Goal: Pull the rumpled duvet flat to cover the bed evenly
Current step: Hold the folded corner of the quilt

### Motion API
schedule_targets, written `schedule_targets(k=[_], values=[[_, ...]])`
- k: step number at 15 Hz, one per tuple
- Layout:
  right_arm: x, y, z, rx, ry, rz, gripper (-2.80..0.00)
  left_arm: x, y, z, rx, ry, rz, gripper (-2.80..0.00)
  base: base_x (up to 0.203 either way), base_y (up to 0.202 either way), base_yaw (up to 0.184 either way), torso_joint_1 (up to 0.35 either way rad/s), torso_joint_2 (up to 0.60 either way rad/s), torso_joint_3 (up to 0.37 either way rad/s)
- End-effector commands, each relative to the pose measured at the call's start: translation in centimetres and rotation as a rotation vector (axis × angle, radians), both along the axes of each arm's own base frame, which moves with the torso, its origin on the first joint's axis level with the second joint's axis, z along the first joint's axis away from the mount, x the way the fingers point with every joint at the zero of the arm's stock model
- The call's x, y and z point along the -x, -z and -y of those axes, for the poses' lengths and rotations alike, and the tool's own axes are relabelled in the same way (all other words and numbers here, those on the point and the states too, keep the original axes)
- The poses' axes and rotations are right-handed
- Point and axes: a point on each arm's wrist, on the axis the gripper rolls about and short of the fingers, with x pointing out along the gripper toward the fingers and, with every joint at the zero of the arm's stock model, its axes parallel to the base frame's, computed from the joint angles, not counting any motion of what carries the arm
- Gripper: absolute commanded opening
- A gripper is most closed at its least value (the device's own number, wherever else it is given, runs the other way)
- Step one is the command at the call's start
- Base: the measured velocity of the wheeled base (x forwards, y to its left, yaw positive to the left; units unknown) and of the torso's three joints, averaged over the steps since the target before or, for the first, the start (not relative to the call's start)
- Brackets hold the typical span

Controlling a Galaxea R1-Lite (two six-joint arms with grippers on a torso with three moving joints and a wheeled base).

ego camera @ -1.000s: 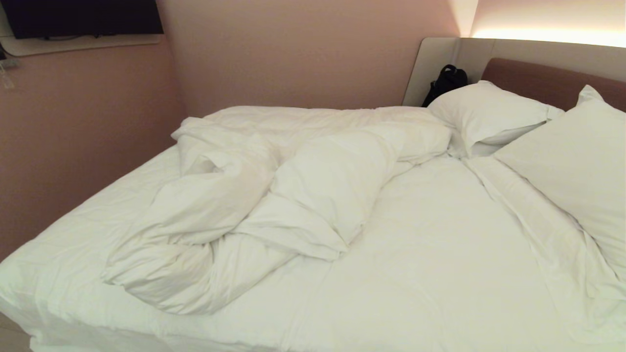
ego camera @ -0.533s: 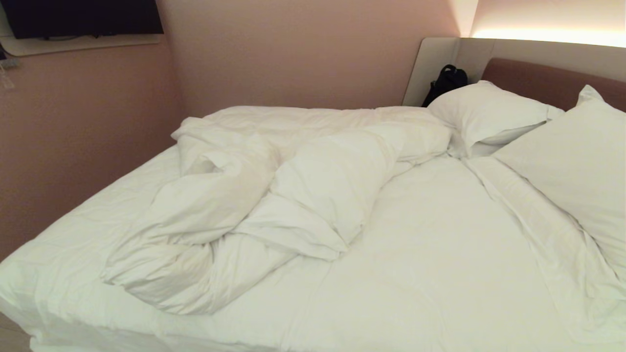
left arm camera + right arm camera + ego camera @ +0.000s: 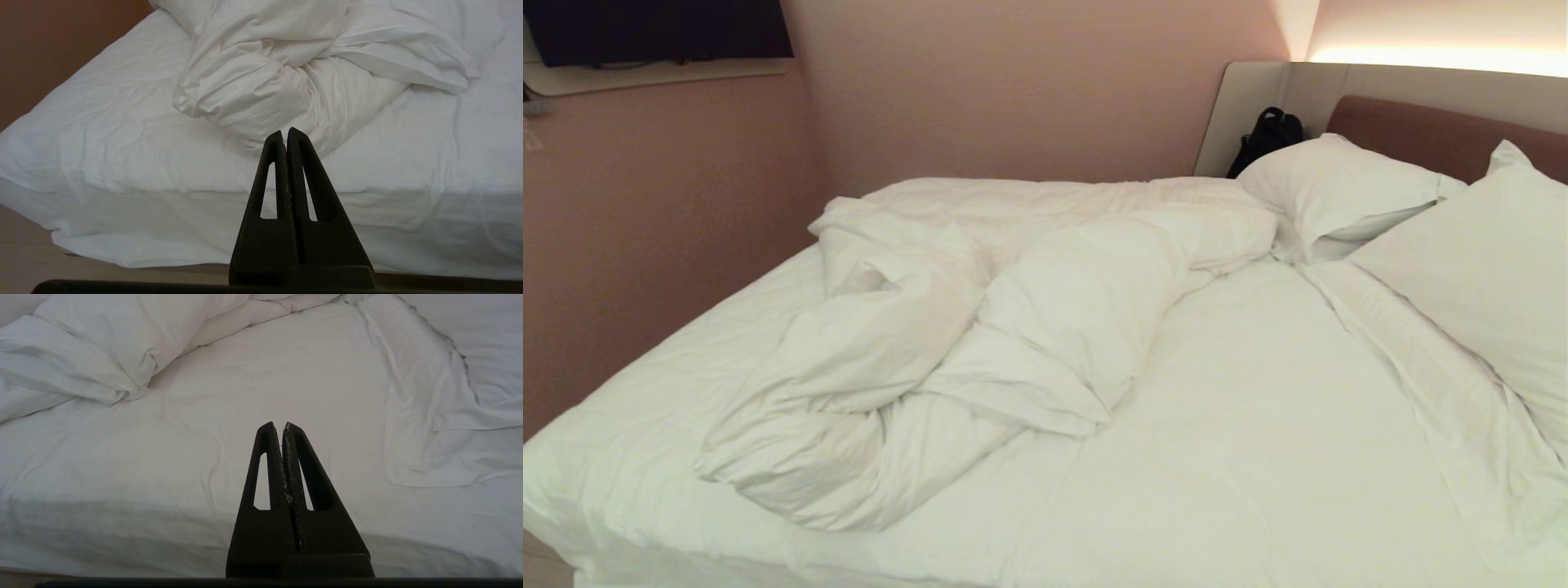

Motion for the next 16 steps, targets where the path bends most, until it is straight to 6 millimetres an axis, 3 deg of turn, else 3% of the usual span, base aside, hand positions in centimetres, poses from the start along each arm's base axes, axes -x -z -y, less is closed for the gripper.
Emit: schedule_targets(k=[1, 16], values=[[0.00, 0.00, 0.00, 0.000, 0.001, 0.001, -2.80, -0.01, 0.04, 0.00, 0.004, 0.000, -0.002, -2.80, 0.000, 0.000, 0.000, 0.000, 0.00, 0.000], [-0.01, 0.04, -0.01, 0.012, -0.001, -0.005, -2.80, 0.00, -0.04, -0.01, 0.039, -0.002, 0.004, -2.80, 0.000, 0.000, 0.000, 0.000, 0.00, 0.000]])
